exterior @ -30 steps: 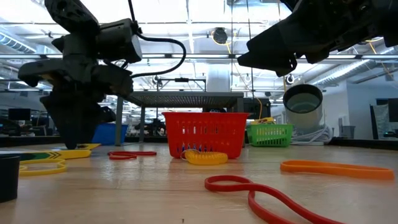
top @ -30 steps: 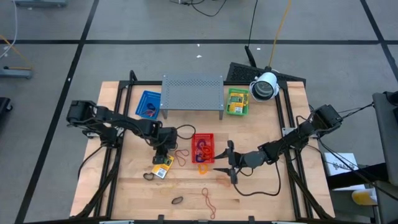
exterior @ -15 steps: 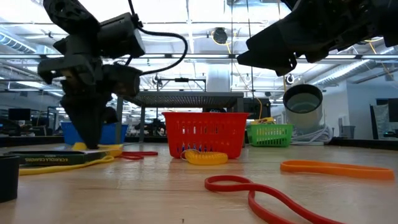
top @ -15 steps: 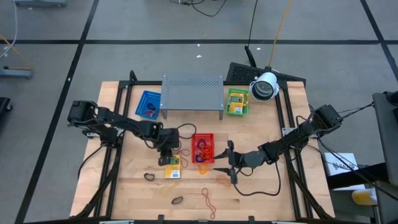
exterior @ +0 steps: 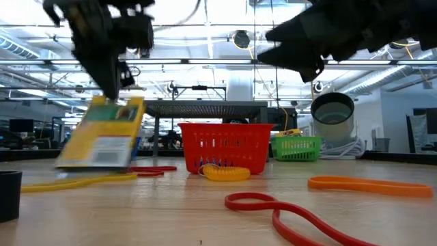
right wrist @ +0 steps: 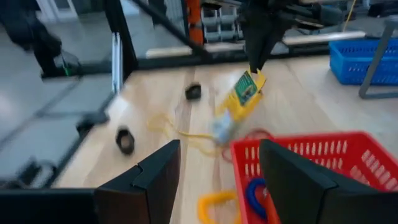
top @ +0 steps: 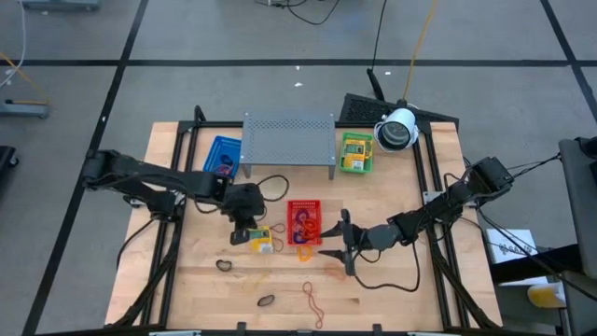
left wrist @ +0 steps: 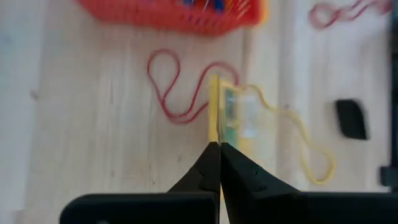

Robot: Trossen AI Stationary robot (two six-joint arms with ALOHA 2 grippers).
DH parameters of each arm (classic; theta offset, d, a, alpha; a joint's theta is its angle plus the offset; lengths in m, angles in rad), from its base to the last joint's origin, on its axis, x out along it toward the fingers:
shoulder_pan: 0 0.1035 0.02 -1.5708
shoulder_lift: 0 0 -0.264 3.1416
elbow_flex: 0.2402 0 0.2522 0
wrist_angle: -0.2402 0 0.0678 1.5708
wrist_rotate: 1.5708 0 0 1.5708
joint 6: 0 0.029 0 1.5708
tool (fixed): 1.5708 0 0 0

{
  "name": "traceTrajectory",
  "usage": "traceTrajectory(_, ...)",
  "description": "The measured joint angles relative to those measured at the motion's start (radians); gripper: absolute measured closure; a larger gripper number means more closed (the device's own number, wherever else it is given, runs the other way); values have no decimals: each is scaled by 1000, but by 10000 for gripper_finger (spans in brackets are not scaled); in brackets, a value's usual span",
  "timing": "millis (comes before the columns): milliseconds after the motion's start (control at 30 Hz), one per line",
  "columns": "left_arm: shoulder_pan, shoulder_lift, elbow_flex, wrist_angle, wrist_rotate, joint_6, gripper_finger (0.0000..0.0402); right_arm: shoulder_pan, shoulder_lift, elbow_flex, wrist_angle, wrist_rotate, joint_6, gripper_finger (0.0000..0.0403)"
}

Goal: Pick & Place Office Desk Supplies
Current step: Put the yellow crayon box into the green basket

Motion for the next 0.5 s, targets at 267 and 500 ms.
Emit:
traceTrajectory(267,-47,-101,94,63,-50,-6,400,-4,-123,0,45,-9,18,195)
traceTrajectory(500,-90,-91,136,212,-64,-12,400,2,-187,0,70,-65,27,195)
